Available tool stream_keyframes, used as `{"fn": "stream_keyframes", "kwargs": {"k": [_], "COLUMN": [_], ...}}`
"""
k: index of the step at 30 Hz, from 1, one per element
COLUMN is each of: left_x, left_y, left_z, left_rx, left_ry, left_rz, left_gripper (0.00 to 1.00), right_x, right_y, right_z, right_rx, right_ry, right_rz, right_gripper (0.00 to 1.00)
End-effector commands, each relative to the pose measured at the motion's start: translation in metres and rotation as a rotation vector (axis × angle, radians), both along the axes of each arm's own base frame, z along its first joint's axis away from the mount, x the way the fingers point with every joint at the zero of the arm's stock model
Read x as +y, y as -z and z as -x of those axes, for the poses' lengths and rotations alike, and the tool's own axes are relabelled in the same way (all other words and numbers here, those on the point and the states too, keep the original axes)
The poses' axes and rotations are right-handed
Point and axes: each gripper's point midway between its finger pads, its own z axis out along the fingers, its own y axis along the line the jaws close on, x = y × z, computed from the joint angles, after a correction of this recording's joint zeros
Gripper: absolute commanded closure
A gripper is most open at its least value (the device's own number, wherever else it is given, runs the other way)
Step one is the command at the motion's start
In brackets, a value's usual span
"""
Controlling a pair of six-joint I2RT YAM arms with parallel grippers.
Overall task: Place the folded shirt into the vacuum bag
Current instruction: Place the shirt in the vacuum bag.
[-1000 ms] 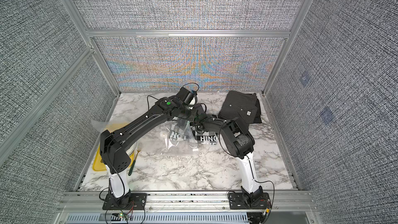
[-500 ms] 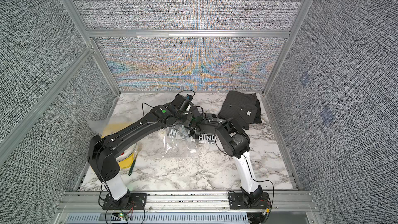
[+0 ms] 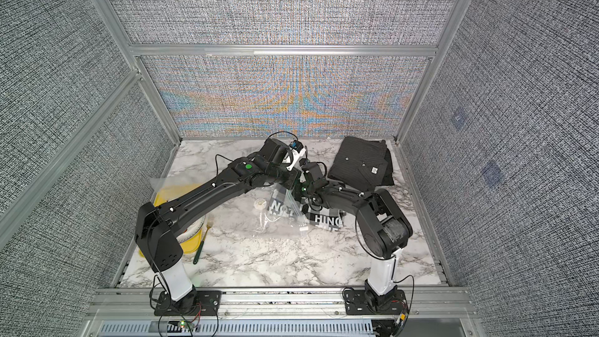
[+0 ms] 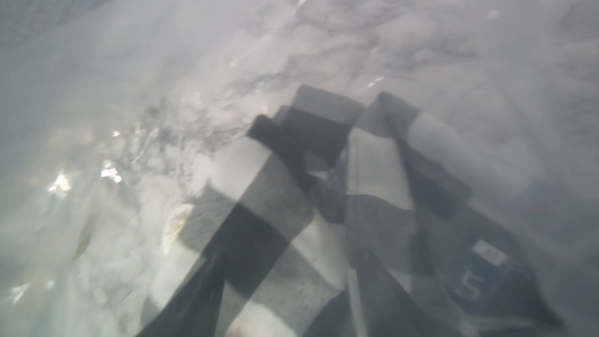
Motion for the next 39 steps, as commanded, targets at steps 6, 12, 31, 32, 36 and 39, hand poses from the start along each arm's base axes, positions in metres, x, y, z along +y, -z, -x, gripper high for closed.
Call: {"fn": "stream_keyframes", "kwargs": {"k": [6,12,31,32,36,39], "left_x": [0.030,0.029,0.034,0.033,0.031,0.031], "left_y": [-0.013,-0.019,-0.046,-0.048,-0.058,-0.063], "left_z": [-0.024,-0.025,-0.015,-0.013,-0.005,0.000], "left_rx": [-0.108,-0.132,-0.126,-0.124,-0.122,-0.114], "left_ry": [-0.168,-0.163,-0.187,-0.182,-0.152,-0.133], "left_rz": [-0.083,-0.067,0.012,0.022,0.065,0.086], "left_gripper": [1.00,1.00,1.00,1.00,1.00,1.00], "right_x": [0.001,0.022,0.038,0.043,0.059,0.065], "right_y": [-0.016,-0.001,0.010,0.013,0.021,0.025], "right_z": [0.051,0.079,0.059,0.058,0.050,0.042], "right_rx": [-0.035,0.005,-0.193,-0.184,-0.169,-0.180], "right_ry": [-0.179,-0.315,-0.201,-0.225,-0.293,-0.309], "right_rz": [-0.139,-0.169,0.133,0.144,0.187,0.239], "right_gripper": [0.33,0.31,0.23,0.23,0.22,0.21]}}
